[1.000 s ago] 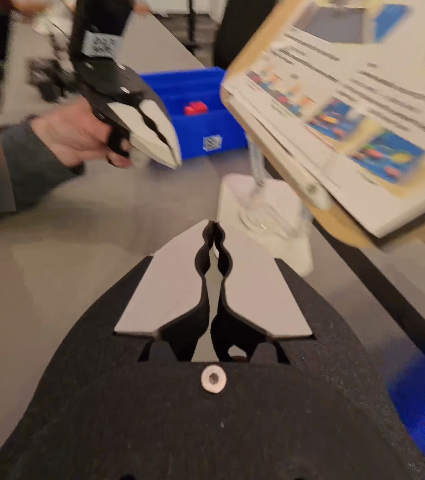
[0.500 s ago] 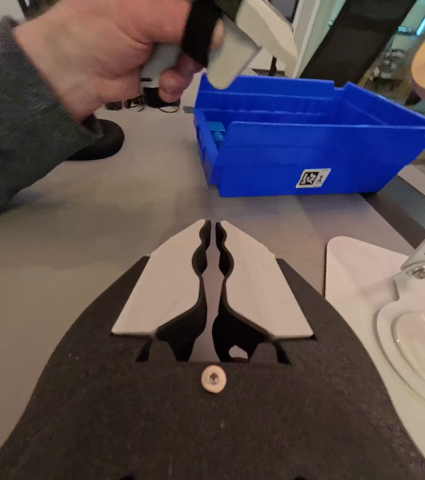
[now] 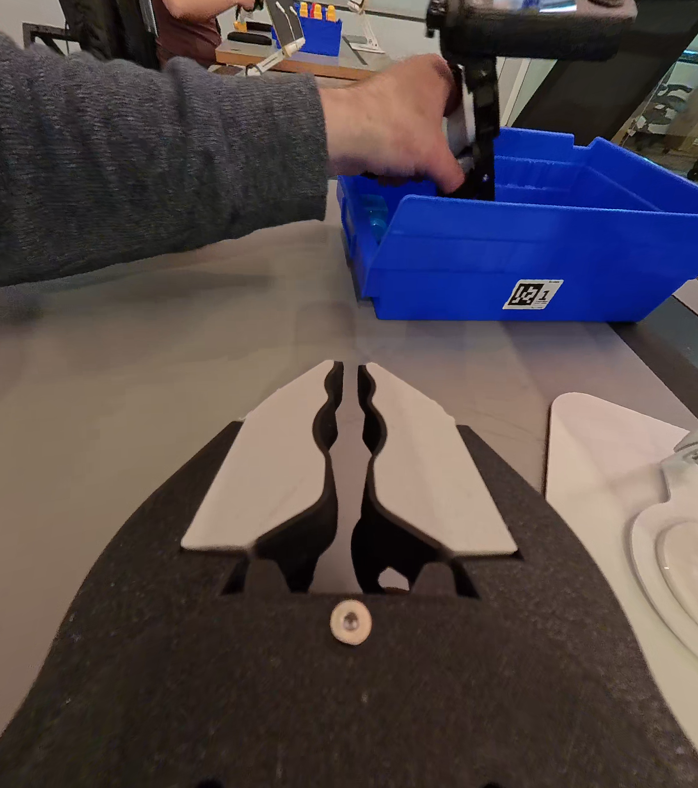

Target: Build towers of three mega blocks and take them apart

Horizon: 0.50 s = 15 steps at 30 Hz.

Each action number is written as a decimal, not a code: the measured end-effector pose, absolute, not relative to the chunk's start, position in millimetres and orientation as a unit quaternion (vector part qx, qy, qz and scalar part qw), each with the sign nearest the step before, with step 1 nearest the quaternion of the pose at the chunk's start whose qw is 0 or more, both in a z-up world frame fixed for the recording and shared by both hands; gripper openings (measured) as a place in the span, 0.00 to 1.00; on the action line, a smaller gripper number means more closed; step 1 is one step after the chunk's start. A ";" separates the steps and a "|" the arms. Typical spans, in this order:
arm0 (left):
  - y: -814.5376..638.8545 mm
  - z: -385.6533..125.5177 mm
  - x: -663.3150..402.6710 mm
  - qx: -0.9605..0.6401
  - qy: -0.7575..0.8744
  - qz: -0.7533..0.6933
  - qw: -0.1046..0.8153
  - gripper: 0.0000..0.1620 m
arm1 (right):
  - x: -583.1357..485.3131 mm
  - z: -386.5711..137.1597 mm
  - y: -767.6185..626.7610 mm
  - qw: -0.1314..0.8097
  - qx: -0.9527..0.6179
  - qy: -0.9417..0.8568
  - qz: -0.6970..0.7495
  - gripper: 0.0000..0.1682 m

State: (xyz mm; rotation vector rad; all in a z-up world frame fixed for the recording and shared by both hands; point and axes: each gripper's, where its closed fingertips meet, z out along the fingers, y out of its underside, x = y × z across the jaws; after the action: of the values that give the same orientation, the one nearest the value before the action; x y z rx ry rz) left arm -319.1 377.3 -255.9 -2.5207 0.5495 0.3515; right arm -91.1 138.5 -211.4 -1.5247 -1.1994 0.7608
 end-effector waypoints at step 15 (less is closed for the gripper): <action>378.7 -245.0 -285.1 -0.915 0.273 0.117 0.271 0.27 | -90.5 -211.7 137.4 0.501 -0.633 -0.497 0.318 0.05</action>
State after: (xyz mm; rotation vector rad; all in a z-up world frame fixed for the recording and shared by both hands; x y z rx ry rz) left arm -285.1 378.7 -245.0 -2.4650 0.7361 0.3148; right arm -90.5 137.4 -211.7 -1.5288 -1.2012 0.7697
